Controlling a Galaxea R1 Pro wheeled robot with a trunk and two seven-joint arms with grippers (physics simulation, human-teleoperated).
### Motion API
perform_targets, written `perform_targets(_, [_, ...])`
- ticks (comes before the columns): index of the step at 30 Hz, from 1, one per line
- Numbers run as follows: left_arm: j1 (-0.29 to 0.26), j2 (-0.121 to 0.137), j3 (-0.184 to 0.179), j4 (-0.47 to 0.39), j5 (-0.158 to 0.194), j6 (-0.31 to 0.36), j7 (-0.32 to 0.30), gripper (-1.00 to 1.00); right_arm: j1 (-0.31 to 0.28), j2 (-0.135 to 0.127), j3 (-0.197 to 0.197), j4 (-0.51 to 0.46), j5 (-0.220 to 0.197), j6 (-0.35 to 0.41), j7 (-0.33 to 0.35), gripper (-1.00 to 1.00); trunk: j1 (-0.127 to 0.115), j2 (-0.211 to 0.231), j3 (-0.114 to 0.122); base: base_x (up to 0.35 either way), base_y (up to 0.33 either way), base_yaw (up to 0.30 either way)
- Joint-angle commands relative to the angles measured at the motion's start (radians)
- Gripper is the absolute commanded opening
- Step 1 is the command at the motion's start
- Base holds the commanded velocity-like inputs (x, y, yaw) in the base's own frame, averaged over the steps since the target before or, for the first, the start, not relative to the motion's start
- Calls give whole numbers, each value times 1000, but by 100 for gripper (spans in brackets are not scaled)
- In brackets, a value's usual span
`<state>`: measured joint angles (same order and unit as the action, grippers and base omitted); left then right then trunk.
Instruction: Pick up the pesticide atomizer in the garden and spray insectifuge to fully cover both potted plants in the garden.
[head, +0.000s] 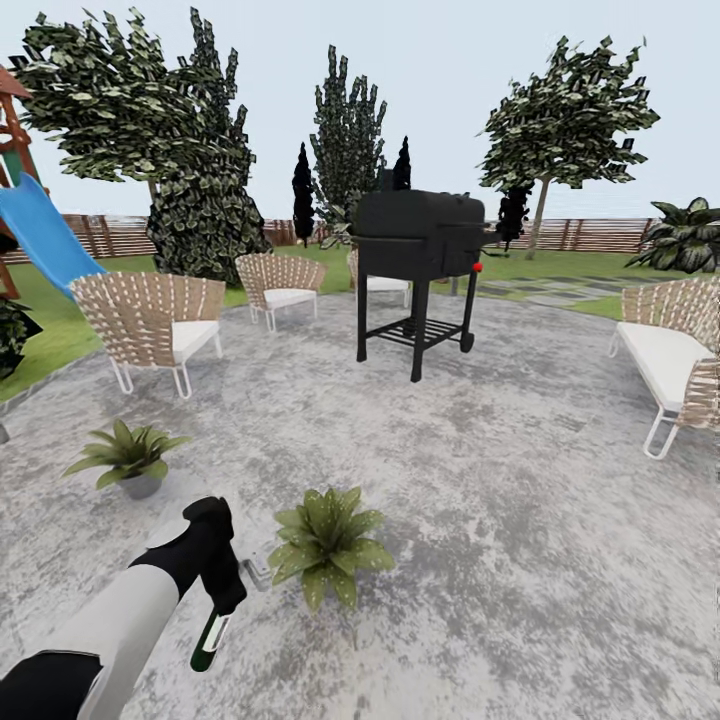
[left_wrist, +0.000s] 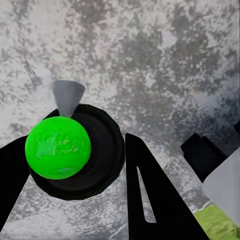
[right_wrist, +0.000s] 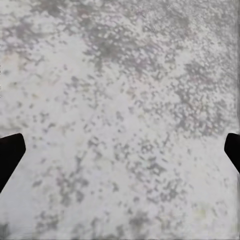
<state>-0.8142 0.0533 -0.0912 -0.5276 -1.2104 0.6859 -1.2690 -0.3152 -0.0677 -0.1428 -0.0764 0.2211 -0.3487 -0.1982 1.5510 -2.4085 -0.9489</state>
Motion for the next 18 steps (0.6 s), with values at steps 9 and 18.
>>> perform_targets(9, [1, 8, -8, 3, 103, 3, 58, -100, -1, 0, -4, 1, 12, -4, 6, 100, -1, 0, -1, -274, 0, 0])
perform_targets(18, [22, 6, -1, 24, 302, -353, 217, -100, -1, -10, 26, -235, 223, 0, 191, 100, -1, 0, -1, -13, 0, 0])
